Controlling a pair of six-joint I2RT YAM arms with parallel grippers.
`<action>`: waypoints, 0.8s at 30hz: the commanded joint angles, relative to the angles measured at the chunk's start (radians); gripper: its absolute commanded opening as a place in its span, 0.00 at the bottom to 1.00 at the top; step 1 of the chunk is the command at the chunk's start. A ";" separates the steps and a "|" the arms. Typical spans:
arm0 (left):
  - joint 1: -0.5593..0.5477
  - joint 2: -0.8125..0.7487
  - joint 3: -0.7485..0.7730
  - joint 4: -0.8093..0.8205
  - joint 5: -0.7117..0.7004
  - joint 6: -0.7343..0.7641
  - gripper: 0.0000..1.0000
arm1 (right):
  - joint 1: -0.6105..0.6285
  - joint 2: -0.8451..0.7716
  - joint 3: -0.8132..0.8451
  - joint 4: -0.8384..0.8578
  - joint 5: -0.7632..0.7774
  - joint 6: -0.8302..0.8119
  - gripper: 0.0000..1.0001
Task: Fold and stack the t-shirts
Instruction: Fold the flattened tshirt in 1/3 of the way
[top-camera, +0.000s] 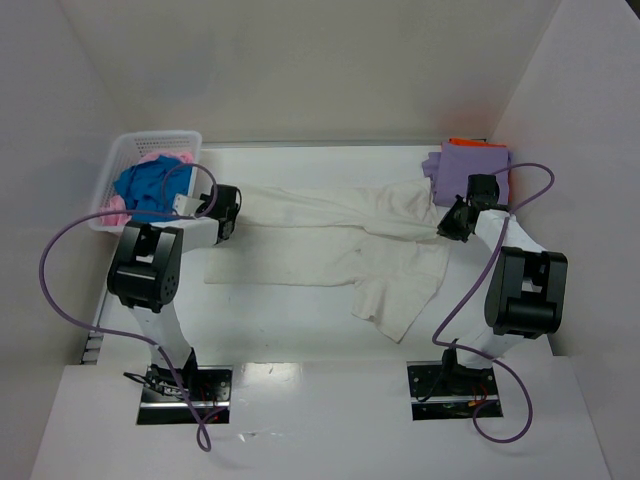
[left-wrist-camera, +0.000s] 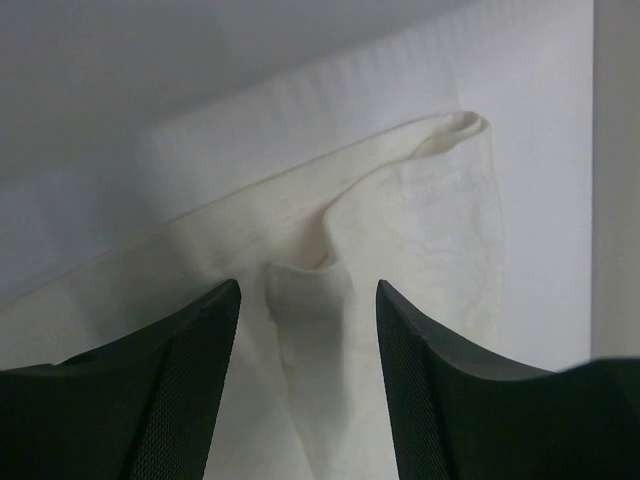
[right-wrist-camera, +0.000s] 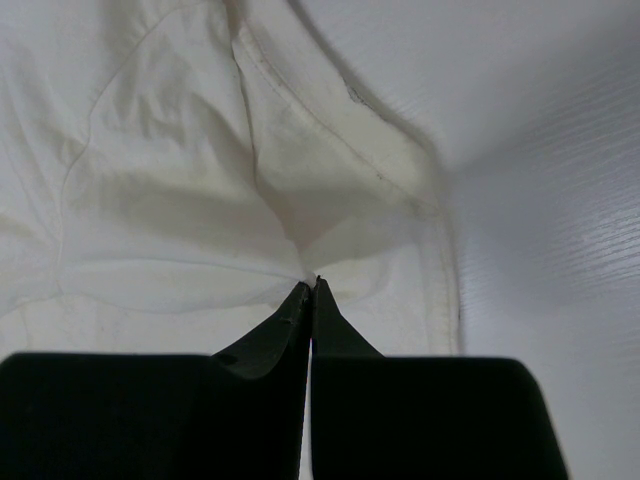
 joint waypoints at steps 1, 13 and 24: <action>0.002 -0.029 0.004 -0.090 -0.109 0.061 0.65 | -0.013 -0.029 0.006 0.014 0.010 -0.011 0.00; 0.023 -0.006 0.101 0.105 0.137 0.352 0.74 | -0.013 -0.029 -0.003 0.014 0.010 -0.011 0.00; 0.042 -0.070 0.334 -0.192 0.274 0.763 0.83 | -0.013 -0.048 -0.003 0.023 -0.018 -0.011 0.00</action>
